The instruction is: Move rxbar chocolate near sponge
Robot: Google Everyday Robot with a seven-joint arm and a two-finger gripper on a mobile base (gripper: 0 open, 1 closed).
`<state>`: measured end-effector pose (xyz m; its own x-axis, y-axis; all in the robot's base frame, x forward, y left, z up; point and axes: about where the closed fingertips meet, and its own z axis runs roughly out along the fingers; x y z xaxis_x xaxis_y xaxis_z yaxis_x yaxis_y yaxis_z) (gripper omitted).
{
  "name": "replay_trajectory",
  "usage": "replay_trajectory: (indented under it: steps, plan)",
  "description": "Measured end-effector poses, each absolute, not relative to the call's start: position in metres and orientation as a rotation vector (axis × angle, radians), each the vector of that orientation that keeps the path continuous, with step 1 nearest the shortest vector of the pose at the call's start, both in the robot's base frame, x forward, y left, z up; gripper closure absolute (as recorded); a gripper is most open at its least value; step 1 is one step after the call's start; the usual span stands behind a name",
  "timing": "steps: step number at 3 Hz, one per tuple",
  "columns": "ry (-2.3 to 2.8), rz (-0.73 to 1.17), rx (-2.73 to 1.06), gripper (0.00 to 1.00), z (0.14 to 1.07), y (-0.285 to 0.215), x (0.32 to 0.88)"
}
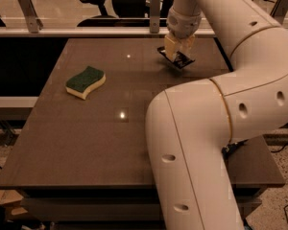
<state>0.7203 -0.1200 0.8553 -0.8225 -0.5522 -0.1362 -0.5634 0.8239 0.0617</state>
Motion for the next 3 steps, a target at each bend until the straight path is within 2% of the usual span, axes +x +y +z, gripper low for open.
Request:
replay_trajectory:
  steps: [1,3]
  plan:
    - [2.841,0.071,-0.849,1.00,0.903,-0.117,0.700]
    - [2.803,-0.006,-0.864,1.00,0.936,-0.098,0.650]
